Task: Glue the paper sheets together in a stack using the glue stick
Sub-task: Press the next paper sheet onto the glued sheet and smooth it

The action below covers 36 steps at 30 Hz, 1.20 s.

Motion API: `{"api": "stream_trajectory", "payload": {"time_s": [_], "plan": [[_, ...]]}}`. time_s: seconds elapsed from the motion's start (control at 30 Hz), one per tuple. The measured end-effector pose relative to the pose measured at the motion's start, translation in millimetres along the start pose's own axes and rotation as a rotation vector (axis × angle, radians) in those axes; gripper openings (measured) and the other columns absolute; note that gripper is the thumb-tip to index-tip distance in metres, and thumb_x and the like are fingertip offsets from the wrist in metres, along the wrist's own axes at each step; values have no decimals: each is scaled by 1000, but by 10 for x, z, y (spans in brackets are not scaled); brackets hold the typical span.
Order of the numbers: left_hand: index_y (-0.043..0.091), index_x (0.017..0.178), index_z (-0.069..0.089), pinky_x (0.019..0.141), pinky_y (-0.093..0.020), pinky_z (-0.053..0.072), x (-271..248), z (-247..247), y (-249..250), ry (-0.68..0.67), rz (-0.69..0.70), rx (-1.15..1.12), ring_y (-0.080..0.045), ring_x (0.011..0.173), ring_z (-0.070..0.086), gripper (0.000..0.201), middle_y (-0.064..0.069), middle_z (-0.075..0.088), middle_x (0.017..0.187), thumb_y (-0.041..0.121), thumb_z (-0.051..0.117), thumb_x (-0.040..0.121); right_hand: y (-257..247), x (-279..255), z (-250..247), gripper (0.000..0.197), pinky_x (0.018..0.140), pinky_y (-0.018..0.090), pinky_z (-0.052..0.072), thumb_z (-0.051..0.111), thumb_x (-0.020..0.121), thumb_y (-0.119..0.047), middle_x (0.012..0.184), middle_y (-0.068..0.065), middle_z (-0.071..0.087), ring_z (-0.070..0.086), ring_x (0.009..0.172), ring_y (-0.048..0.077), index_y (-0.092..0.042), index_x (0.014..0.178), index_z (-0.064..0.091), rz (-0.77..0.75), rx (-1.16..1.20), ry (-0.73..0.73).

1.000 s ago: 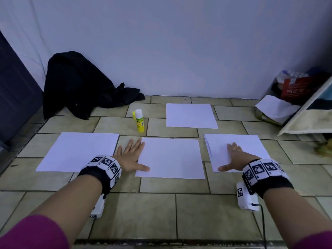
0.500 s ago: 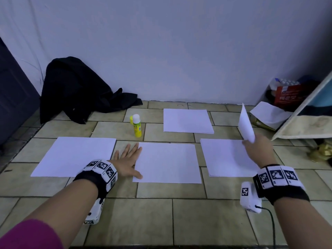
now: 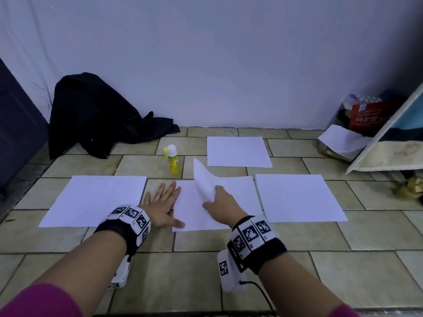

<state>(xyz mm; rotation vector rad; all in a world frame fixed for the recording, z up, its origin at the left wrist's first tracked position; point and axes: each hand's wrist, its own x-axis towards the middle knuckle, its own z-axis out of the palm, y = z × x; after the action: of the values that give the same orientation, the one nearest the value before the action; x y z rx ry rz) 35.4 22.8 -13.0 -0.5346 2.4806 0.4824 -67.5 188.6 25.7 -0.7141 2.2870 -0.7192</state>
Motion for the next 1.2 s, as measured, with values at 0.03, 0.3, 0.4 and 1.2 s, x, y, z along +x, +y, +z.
{"api": "stream_trajectory", "payload": {"time_s": [0.03,0.3,0.4,1.2], "plan": [[24,149,-24,114,-49,-16,2,2,-2,-4,-1,5,-18,139,-36,113,9,-38,150,60,60,83,-14,18,34,63,110,40,31,50,96,-23,148,12,32,31,136,30,-2,146,18,8,13,-2],[23,148,-25,113,-49,-16,-10,-8,17,-9,-7,5,-18,139,-35,112,8,-38,151,59,60,84,-105,100,243,67,113,46,26,50,95,-28,151,10,26,21,141,27,-3,147,16,27,-39,-10],[23,148,-25,113,-49,-16,-13,-8,31,-8,-11,1,-19,140,-35,112,7,-38,151,59,60,84,-109,112,290,67,114,47,24,50,94,-28,151,10,24,17,142,28,-3,147,17,38,-56,-14],[24,148,-26,112,-49,-17,4,-10,-5,-20,-2,-12,-18,138,-37,122,8,-39,150,70,52,65,-73,82,324,73,115,52,17,50,94,-32,157,10,12,3,146,33,-7,150,12,92,-83,-32]]}}
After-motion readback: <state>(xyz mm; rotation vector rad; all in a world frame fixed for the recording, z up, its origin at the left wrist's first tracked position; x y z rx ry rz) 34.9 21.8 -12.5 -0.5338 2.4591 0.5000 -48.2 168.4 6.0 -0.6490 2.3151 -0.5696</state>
